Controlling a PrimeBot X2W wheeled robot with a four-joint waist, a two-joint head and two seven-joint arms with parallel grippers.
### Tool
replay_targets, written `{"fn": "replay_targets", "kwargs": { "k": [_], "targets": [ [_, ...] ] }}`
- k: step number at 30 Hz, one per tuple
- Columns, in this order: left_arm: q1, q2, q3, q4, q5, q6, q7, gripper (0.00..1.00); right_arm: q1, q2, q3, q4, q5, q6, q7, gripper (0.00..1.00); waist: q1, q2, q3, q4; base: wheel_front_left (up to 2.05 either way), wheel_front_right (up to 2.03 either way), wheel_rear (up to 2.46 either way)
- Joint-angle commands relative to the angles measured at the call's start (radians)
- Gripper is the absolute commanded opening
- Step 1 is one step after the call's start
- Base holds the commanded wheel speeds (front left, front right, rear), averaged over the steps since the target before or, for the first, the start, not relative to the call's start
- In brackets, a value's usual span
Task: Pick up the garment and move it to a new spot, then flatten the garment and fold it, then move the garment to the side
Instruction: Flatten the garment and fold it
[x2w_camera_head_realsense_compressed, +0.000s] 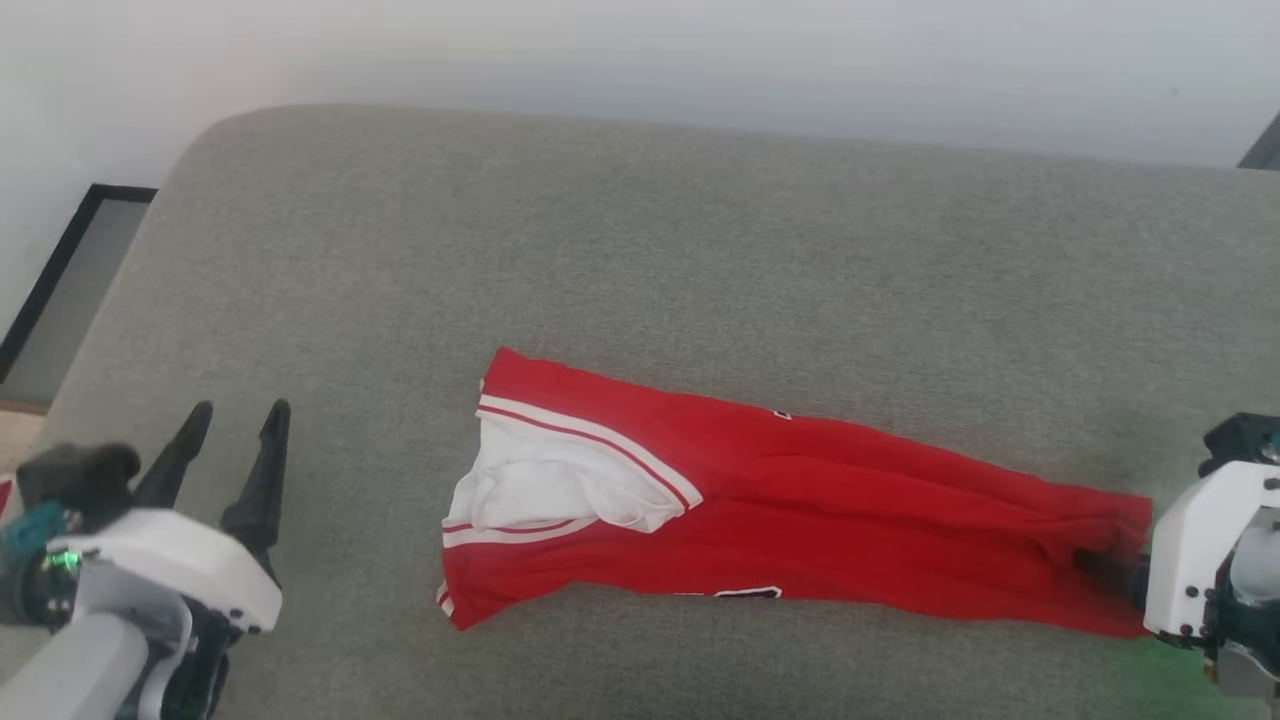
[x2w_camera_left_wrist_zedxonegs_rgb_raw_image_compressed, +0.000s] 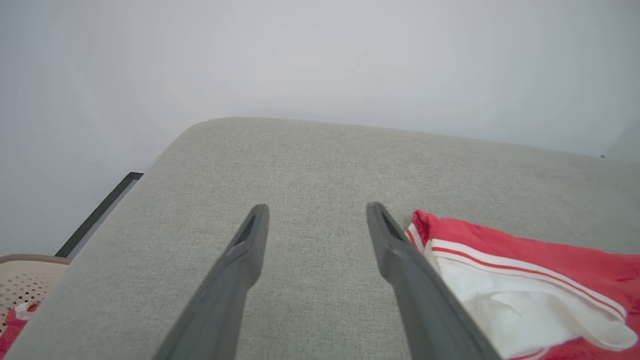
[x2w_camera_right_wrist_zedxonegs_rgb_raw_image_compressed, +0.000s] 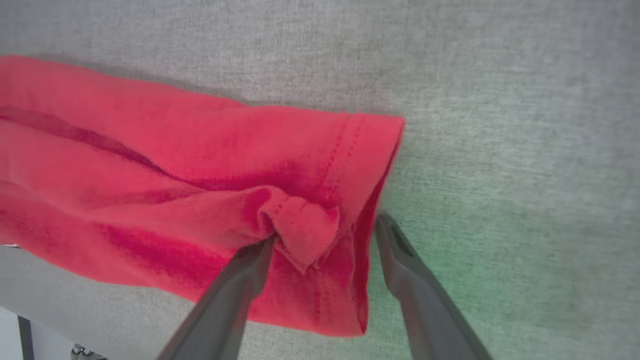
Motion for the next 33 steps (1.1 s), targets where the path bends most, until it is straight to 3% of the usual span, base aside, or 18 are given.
{"fn": "replay_targets", "kwargs": {
  "k": [1,6,7,8,14,21,33],
  "targets": [
    [0.037,-0.021,0.038,0.006,0.028,-0.015,-0.003,1.0,-0.016,0.001,0.01,0.012,0.005,0.0,0.003,1.0,0.0,-0.0001,0.004,0.009,0.0,0.0,0.0],
    [0.125,-0.125,0.235,0.019,0.181,-0.087,-0.003,1.0,-0.047,0.003,0.068,0.084,0.046,0.0,0.0,1.0,0.0,-0.0001,0.009,0.029,0.0,0.0,0.0],
    [0.138,-0.144,0.267,0.022,0.204,-0.106,-0.003,1.0,-0.054,0.002,0.084,0.094,0.053,0.0,-0.004,0.45,0.0,-0.0001,0.009,0.032,0.0,0.0,0.0],
    [0.154,-0.163,0.295,0.028,0.235,-0.124,-0.003,1.0,-0.057,-0.001,0.101,0.103,0.064,0.0,-0.002,0.0,0.0,-0.0001,0.009,0.034,0.0,0.0,0.0],
    [0.199,-0.28,0.472,0.036,0.369,-0.212,-0.003,1.0,-0.084,-0.024,0.119,0.136,0.121,0.0,-0.026,0.0,0.0,-0.0001,0.012,0.043,0.0,0.0,0.0],
    [0.225,-0.376,0.594,0.062,0.479,-0.286,-0.004,1.0,-0.114,-0.076,0.045,0.154,0.16,0.0,-0.069,0.0,0.0,-0.0001,0.02,0.032,0.0,0.0,0.0],
    [0.193,-0.436,0.635,0.071,0.558,-0.312,-0.004,1.0,-0.19,-0.227,-0.145,0.283,0.04,0.0,-0.159,0.0,0.0,-0.0001,0.052,-0.018,0.0,0.0,0.0]
  ]
}}
